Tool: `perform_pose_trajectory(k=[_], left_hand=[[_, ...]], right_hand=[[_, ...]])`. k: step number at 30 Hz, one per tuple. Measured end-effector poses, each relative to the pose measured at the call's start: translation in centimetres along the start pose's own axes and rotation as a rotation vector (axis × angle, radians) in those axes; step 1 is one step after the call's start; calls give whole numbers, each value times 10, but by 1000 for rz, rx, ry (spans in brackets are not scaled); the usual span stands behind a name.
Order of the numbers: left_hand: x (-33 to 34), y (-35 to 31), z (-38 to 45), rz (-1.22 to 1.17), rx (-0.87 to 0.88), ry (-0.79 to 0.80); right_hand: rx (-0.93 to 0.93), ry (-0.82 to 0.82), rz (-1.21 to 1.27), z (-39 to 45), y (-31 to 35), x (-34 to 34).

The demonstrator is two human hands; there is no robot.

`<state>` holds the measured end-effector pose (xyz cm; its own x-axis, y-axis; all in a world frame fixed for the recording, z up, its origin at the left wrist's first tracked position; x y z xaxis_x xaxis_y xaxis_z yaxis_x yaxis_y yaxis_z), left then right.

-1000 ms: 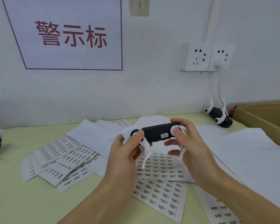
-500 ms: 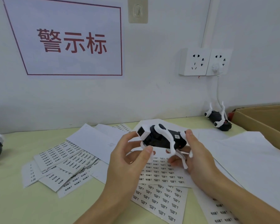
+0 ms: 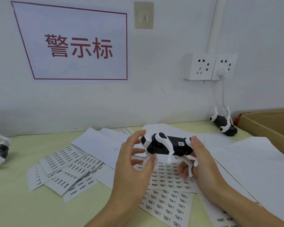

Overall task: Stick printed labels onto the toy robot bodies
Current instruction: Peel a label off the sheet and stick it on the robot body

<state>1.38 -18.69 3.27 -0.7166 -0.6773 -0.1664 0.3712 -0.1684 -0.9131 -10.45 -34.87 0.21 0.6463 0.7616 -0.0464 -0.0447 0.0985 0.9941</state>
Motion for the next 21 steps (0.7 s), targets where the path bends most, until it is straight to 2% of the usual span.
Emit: perform_pose_trajectory(k=[2, 5, 12, 21], left_hand=[[-1, 2, 2, 19, -6, 0], [3, 6, 3, -81, -66, 42], [4, 16, 3, -187, -131, 28], [2, 34, 4, -211, -161, 2]], right_hand=[[-14, -23, 23, -1, 1, -2], [-65, -35, 7, -2, 6, -3], [-171, 78, -104, -8, 21, 13], [-394, 120, -370, -25, 43, 34]])
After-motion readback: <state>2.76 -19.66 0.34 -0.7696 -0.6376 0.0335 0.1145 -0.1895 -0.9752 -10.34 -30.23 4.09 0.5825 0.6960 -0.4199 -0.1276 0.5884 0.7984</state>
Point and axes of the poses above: each hand's wrist, its own z-axis towards the middle knuckle, its own x-axis out of the palm, y = z × x, the point moved 10 cm from there along z, towards the middle knuckle, and after that the axes turned 9 degrees about y, right-handed, at the moved point
